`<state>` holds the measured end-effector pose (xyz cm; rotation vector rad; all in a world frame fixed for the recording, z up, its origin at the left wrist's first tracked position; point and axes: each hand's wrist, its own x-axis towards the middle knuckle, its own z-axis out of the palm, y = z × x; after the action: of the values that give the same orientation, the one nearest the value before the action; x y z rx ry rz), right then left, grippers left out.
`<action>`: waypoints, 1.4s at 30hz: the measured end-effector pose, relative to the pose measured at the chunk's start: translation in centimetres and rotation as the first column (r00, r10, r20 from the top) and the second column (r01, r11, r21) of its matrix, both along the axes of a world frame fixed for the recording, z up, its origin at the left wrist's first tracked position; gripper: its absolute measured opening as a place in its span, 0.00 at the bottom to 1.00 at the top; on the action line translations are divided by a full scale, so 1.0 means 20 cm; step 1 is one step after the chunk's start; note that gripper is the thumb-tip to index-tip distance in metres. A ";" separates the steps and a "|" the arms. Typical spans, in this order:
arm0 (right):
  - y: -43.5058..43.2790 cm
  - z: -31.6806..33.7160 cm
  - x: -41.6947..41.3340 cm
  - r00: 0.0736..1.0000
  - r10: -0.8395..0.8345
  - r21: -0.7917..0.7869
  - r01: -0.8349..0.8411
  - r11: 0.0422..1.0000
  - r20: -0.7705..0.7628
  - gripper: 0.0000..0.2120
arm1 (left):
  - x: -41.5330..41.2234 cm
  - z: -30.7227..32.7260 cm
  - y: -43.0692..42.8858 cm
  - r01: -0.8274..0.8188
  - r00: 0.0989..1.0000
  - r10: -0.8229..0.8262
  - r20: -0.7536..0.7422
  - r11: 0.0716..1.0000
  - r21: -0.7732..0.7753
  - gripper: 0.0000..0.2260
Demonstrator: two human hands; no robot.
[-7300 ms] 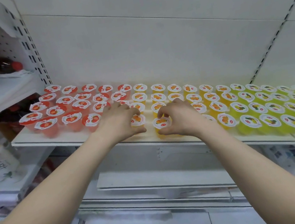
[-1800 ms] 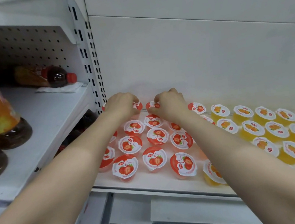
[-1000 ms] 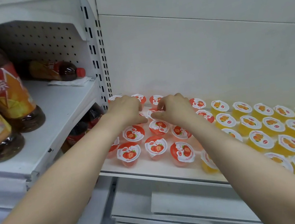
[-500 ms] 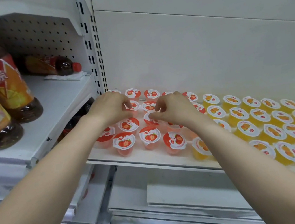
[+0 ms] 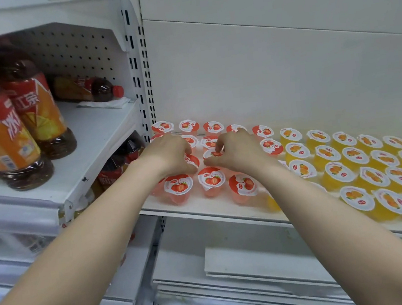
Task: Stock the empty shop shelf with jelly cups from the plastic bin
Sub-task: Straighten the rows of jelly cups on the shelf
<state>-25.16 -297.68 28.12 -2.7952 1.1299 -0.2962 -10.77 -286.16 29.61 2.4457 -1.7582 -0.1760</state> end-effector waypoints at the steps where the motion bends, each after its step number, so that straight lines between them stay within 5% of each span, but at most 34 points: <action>1: 0.00 0.00 0.00 1.000 0.000 0.002 0.000 1.000 -0.003 0.20 | 0.00 -0.01 0.00 -0.003 1.000 0.003 0.006 1.000 -0.013 0.21; 10: -0.12 0.04 -0.15 0.989 -0.065 0.080 0.055 0.995 0.134 0.14 | 0.03 -0.08 -0.01 -0.021 0.999 0.027 0.034 0.989 -0.148 0.22; 15: -0.23 0.03 -0.23 0.983 -0.160 0.045 0.157 0.987 0.086 0.16 | 0.03 -0.05 -0.09 -0.015 0.993 0.042 0.108 0.970 -0.244 0.16; 22: -0.25 0.01 -0.16 0.984 -0.176 0.034 0.175 0.984 0.016 0.21 | 0.00 -0.03 -0.33 0.206 0.969 -0.187 0.162 0.972 -0.114 0.18; 27: -0.21 0.02 -0.17 0.987 -0.156 -0.001 0.156 0.988 0.025 0.13 | 0.00 -0.03 -0.34 0.227 0.970 -0.206 0.131 0.959 -0.171 0.11; 34: -0.08 0.03 -0.24 0.992 -0.104 0.066 0.109 0.992 -0.074 0.22 | -0.10 -0.07 -0.25 0.260 0.965 -0.251 0.074 0.951 -0.168 0.19; 42: -0.05 0.02 -0.23 0.990 -0.120 0.050 0.124 0.991 -0.079 0.20 | -0.15 -0.10 -0.24 0.196 0.980 -0.197 0.012 0.961 -0.196 0.19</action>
<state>-29.77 -298.62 28.62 -2.7165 1.3082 -0.1680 -13.84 -290.90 27.58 2.1319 -1.9140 -0.0270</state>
